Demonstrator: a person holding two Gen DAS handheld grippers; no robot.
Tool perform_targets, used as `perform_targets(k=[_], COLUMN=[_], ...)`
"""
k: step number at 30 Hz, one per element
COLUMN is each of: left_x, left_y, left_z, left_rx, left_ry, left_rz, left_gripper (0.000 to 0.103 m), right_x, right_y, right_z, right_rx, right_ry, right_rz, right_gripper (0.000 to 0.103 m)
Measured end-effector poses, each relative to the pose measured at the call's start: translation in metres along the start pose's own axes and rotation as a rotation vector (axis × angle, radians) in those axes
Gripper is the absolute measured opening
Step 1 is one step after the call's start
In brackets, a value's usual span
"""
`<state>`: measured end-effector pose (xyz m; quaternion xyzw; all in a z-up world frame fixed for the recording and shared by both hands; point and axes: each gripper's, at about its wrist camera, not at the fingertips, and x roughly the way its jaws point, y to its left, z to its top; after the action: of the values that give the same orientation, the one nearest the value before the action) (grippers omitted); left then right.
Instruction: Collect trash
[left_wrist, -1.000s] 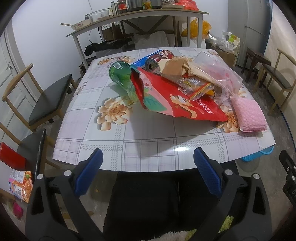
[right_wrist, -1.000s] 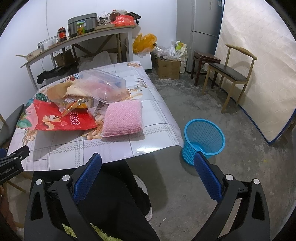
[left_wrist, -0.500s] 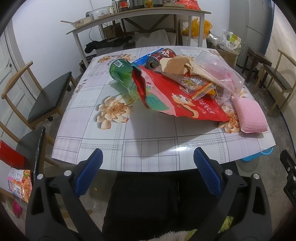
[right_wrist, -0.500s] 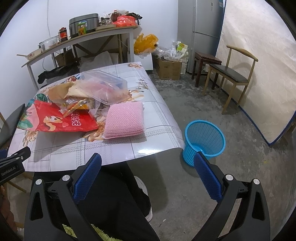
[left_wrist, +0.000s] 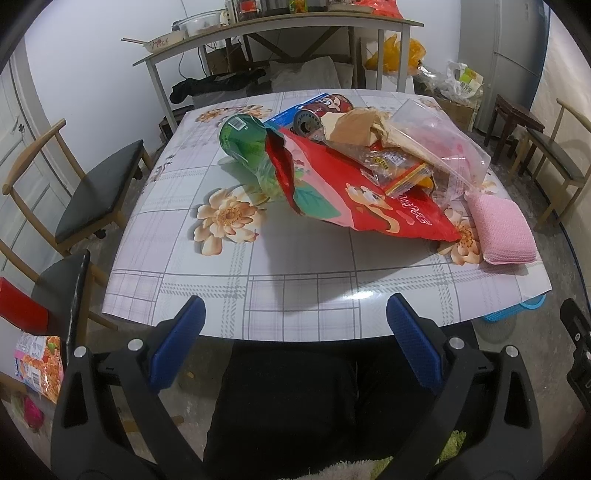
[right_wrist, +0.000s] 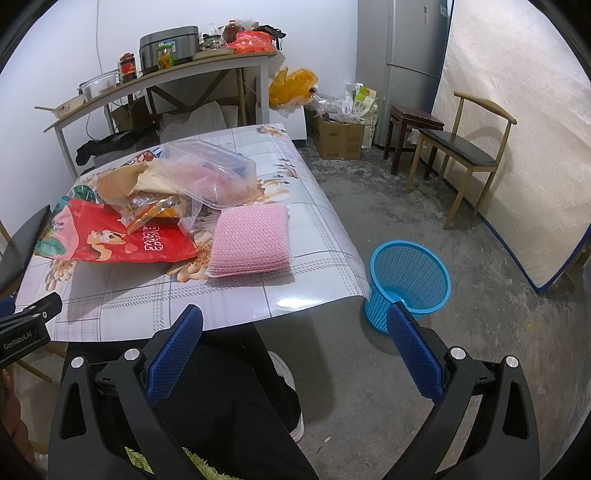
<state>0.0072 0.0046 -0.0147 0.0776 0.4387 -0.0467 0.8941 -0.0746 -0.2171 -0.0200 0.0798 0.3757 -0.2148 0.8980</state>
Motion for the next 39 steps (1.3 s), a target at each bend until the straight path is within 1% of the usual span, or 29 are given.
perform_targets(k=[39], left_x=[0.0055], left_y=[0.0072], left_z=[-0.0008], left_rx=[-0.026], left_ry=[0.024], left_rz=[0.006], left_gripper=[0.095], right_x=[0.0041], right_y=[-0.0007], right_z=[-0.0032], right_rx=[0.008], right_ry=[0.009], right_rz=[-0.001], right_gripper=[0.097])
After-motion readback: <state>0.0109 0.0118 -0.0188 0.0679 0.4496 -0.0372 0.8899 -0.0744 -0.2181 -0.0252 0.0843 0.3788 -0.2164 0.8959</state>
